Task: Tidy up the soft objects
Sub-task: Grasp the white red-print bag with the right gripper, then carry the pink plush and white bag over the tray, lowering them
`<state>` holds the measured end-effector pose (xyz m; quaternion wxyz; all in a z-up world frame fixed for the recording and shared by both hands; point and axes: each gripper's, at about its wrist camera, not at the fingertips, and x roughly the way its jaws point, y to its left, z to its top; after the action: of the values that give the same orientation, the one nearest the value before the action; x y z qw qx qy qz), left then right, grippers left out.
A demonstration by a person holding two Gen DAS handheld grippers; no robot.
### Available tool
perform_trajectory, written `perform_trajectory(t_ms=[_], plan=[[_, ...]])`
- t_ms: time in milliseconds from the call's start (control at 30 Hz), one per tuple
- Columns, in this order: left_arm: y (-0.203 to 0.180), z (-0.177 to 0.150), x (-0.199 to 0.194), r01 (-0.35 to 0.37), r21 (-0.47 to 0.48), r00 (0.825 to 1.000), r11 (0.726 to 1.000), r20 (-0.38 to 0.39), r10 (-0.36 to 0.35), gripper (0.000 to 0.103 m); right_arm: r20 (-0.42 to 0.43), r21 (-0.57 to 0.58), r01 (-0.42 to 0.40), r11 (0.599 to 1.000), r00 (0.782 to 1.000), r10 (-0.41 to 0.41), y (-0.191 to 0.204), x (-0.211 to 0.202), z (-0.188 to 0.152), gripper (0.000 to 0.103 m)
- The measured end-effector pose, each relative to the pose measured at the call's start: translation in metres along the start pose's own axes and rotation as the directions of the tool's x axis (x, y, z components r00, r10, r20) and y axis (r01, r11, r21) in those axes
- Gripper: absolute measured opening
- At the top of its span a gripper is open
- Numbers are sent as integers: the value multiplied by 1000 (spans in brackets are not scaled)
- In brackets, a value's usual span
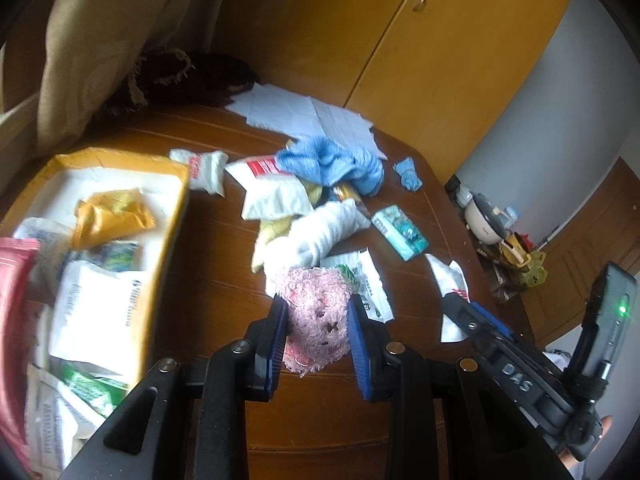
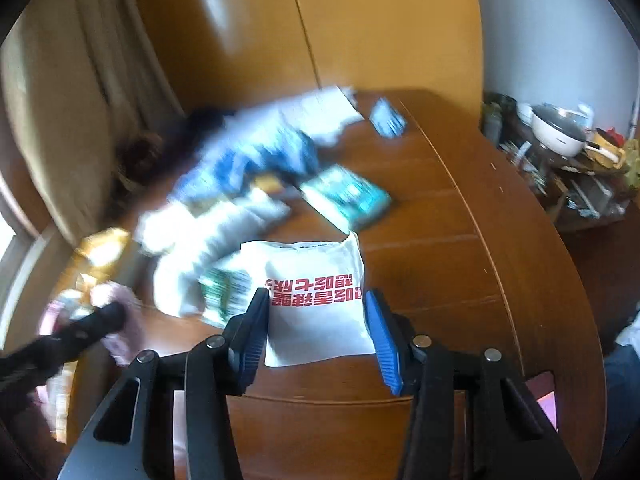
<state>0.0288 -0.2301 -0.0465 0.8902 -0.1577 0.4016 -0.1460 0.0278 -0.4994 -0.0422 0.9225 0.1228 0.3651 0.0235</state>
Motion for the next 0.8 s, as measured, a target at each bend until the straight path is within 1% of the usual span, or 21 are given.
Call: perform_trajectory(t_ms=[33, 67, 133, 200, 233, 333, 400, 467, 500, 567, 633, 800], plan=[[4, 2, -9, -2, -6, 1000, 1000, 14, 2, 29, 19, -2, -30, 1000, 999, 30, 3, -7, 1, 48], [9, 6, -20, -8, -13, 999, 1000, 32, 9, 29, 36, -10, -80, 997, 996, 80, 10, -16, 3, 48], [21, 11, -39, -34, -30, 997, 999, 67, 35, 29, 40, -24, -166, 986, 985, 166, 23, -25, 3, 48], [36, 17, -55, -52, -52, 994, 997, 95, 57, 29, 11, -48, -260, 964, 965, 261, 42, -27, 5, 48], [44, 19, -62, -62, -63, 992, 996, 106, 68, 29, -13, -59, -308, 950, 951, 308, 54, -25, 5, 48], [68, 30, -77, -127, -88, 980, 988, 140, 138, 29, -84, -85, -385, 919, 922, 378, 87, -13, 3, 48], [86, 38, -81, -168, -101, 972, 981, 152, 182, 29, -133, -106, -421, 901, 904, 407, 112, -2, 0, 48], [105, 47, -80, -203, -122, 965, 972, 146, 220, 29, -171, -134, -449, 884, 889, 425, 136, 8, -2, 48], [113, 51, -80, -210, -131, 963, 969, 142, 228, 29, -182, -153, -460, 875, 883, 432, 149, 12, -2, 48], [130, 59, -75, -217, -149, 963, 965, 127, 237, 29, -203, -188, -465, 865, 880, 429, 172, 23, -3, 48], [142, 66, -71, -226, -153, 962, 962, 119, 245, 29, -221, -199, -475, 857, 874, 433, 186, 33, -2, 48], [164, 84, -46, -257, -153, 960, 954, 74, 270, 29, -260, -214, -460, 862, 877, 404, 211, 61, -8, 48]])
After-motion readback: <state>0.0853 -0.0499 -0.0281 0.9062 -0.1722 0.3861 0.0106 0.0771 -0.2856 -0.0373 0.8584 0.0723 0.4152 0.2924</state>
